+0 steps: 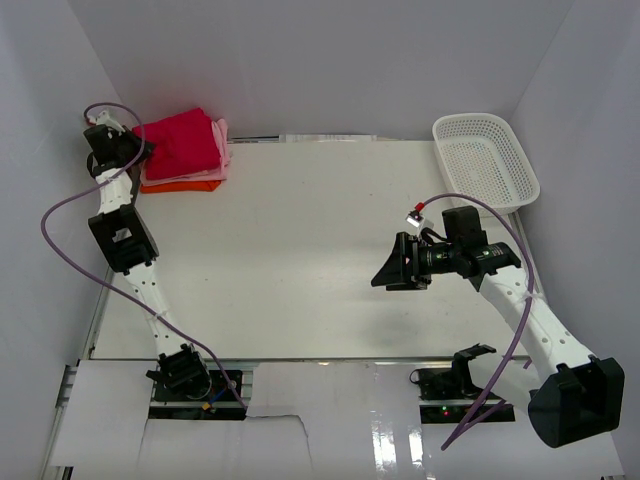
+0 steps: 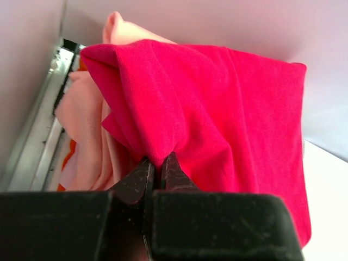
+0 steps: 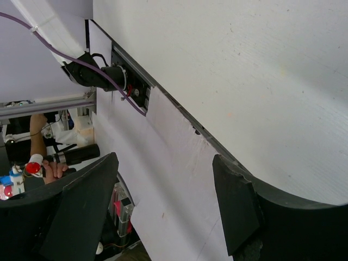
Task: Fold and stack the t-shirts
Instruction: Put the neatly folded tshirt into the corner of the board with the left arm
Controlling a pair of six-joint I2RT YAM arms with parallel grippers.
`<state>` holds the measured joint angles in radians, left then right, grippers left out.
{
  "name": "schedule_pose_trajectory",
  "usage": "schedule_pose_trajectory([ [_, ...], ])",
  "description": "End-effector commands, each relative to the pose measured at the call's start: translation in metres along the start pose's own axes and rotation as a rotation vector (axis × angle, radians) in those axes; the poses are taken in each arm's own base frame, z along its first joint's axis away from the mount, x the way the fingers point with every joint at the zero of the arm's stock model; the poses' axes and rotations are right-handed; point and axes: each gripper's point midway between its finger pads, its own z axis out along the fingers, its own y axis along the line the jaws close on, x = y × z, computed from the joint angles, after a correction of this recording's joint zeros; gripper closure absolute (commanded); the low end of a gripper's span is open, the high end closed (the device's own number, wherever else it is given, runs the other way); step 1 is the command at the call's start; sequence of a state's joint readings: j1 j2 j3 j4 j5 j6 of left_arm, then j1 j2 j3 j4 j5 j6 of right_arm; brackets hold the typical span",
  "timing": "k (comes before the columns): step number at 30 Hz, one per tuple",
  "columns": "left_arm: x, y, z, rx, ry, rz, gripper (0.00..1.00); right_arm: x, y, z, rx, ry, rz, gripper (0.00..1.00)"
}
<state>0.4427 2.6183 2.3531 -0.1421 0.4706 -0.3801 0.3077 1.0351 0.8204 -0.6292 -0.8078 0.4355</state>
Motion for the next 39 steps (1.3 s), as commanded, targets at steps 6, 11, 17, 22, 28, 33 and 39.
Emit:
schedule_pose_trajectory([
  [6, -0.109, -0.035, -0.040, -0.014, -0.263, 0.119, 0.86, -0.001, 0.002, 0.001, -0.020, -0.004, -0.007, 0.23],
  [11, -0.131, -0.049, -0.045, 0.029, -0.338, 0.140, 0.37, -0.002, 0.002, 0.001, -0.027, -0.005, -0.003, 0.23],
  [17, -0.132, -0.062, -0.050, 0.070, -0.345, 0.159, 0.16, -0.003, 0.003, 0.003, -0.034, -0.003, -0.004, 0.23],
  [22, -0.143, -0.080, -0.066, 0.092, -0.362, 0.164, 0.15, -0.006, 0.003, 0.003, -0.038, -0.005, -0.004, 0.23],
  [28, -0.138, -0.101, -0.076, 0.109, -0.328, 0.147, 0.46, -0.010, 0.004, 0.006, -0.058, -0.014, -0.004, 0.23],
  [33, -0.115, -0.106, -0.080, 0.092, -0.261, 0.096, 0.92, -0.013, 0.005, 0.007, -0.065, -0.021, -0.012, 0.23],
  [39, -0.069, -0.100, -0.071, 0.063, -0.159, 0.058, 1.00, -0.016, 0.007, 0.007, -0.070, -0.029, -0.018, 0.23],
])
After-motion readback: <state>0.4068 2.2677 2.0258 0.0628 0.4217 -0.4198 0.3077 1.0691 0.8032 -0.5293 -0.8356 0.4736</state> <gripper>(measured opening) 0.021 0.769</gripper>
